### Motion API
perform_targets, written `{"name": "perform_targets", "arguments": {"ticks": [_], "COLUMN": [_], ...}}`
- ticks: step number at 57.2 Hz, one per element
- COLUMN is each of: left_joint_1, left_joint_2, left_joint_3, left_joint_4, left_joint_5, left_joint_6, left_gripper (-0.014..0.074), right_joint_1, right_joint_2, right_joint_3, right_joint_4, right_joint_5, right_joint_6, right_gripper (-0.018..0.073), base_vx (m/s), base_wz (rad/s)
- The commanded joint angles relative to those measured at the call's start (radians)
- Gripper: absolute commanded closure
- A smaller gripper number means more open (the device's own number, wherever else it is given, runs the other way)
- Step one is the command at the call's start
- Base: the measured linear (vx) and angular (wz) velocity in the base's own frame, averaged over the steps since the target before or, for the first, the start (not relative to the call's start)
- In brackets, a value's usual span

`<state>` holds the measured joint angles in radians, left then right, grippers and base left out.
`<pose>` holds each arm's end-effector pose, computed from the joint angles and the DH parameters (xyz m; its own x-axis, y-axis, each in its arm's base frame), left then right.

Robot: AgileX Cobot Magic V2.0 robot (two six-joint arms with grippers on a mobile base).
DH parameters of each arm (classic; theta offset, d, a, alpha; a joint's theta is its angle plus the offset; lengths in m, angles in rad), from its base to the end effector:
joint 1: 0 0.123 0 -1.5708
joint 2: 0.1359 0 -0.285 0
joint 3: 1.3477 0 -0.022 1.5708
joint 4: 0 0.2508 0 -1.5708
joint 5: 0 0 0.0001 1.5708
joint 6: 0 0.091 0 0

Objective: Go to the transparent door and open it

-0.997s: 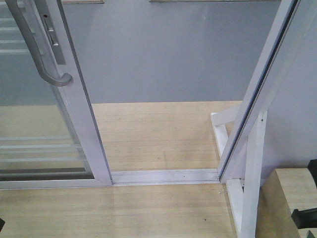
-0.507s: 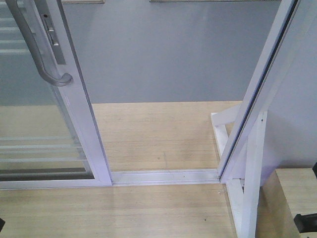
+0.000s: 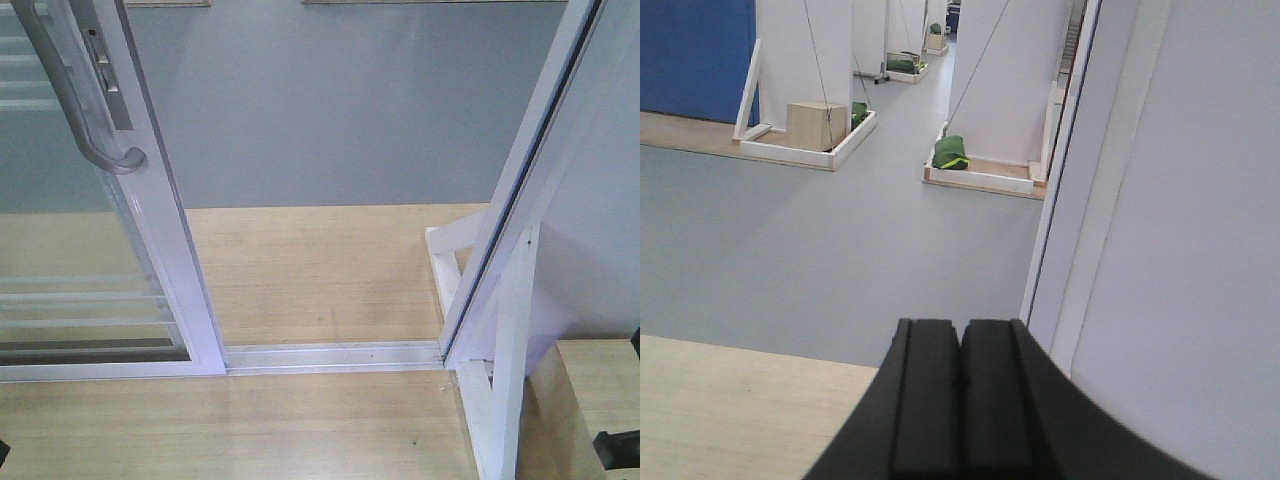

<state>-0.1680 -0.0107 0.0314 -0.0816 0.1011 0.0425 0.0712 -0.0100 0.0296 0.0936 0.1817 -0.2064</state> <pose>0.0560 -0.0103 0.1940 -0.0405 -0.0324 -0.9987 0.1739 0.9840 -0.0389 0.0561 0.0056 0.1873 -0.1020 -0.1216 -0.9873 -0.1002 0.9887 -0.1115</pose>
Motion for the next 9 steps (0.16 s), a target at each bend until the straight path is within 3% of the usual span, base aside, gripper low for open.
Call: {"name": "perform_targets", "arguments": {"ticks": [1, 9], "left_joint_1": [-0.002, -0.002], "left_joint_2": [-0.015, -0.015], "left_joint_3": [0.009, 0.009], "left_joint_4": [-0.003, -0.003], "left_joint_5": [-0.082, -0.082], "left_joint_6": [-0.004, -0.004], "left_gripper": [0.0599, 0.0599], "right_joint_1": [-0.005, -0.005], "right_joint_2": [-0.015, -0.015], "right_joint_3": [0.005, 0.005], "right_joint_4": [-0.004, -0.004], "right_joint_5": [-0.083, -0.082], "right_joint_6": [-0.004, -0.004], "right_gripper": [0.0561, 0.0561], "base_vx": [0.0, 0.0], "base_wz": [0.0, 0.0]}}
